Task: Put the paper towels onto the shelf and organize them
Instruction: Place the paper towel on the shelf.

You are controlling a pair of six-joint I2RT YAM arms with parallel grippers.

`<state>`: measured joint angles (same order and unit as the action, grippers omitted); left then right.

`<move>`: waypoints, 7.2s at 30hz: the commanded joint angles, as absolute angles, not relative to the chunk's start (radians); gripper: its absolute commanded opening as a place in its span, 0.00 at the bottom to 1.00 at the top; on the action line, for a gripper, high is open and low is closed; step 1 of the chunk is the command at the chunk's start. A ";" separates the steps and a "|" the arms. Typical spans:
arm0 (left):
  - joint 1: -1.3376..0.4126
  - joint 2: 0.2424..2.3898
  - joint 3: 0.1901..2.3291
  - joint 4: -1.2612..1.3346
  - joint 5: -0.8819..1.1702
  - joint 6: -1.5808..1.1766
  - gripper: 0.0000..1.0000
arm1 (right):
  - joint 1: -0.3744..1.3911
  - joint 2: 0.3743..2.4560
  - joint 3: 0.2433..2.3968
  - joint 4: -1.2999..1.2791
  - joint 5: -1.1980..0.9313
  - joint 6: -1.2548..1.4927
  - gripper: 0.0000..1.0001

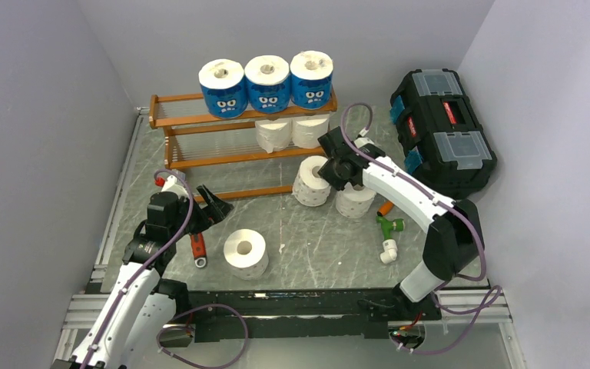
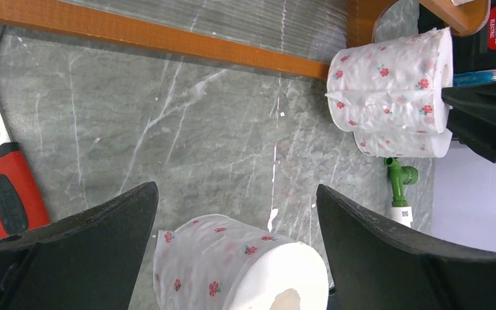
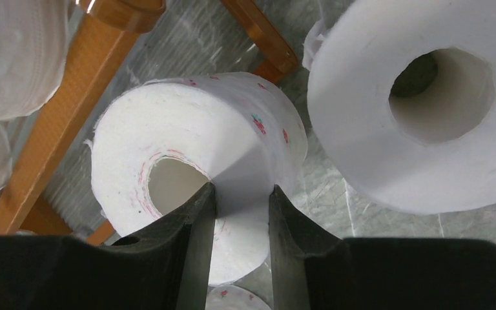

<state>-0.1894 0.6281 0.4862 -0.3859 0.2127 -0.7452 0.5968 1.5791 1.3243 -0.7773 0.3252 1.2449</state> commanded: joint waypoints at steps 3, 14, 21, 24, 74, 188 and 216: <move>-0.192 0.615 0.494 -0.380 0.220 -0.741 0.98 | 0.585 1.586 1.373 -0.743 0.354 1.280 0.00; -0.192 0.617 0.487 -0.374 0.219 -0.741 0.99 | 0.582 1.633 1.393 -0.735 0.380 1.304 0.00; -0.191 0.618 0.480 -0.370 0.221 -0.742 0.99 | 0.584 1.663 1.428 -0.729 0.370 1.309 0.00; -0.192 0.620 0.481 -0.370 0.222 -0.742 0.99 | 0.583 1.676 1.445 -0.731 0.369 1.310 0.00; -0.192 0.632 0.469 -0.359 0.227 -0.744 0.99 | 0.584 1.710 1.486 -0.705 0.296 1.236 0.60; -0.192 0.675 0.437 -0.352 0.252 -0.747 0.98 | 0.664 1.723 0.824 0.510 0.507 0.437 0.56; -0.192 0.665 0.434 -0.353 0.258 -0.747 0.99 | 0.650 1.760 0.881 0.491 0.538 0.430 0.57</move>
<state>-0.1894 0.6720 0.4301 -0.3790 0.2394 -0.7528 0.6559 1.7542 0.8421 0.4637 0.5022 0.4362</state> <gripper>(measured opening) 0.993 0.571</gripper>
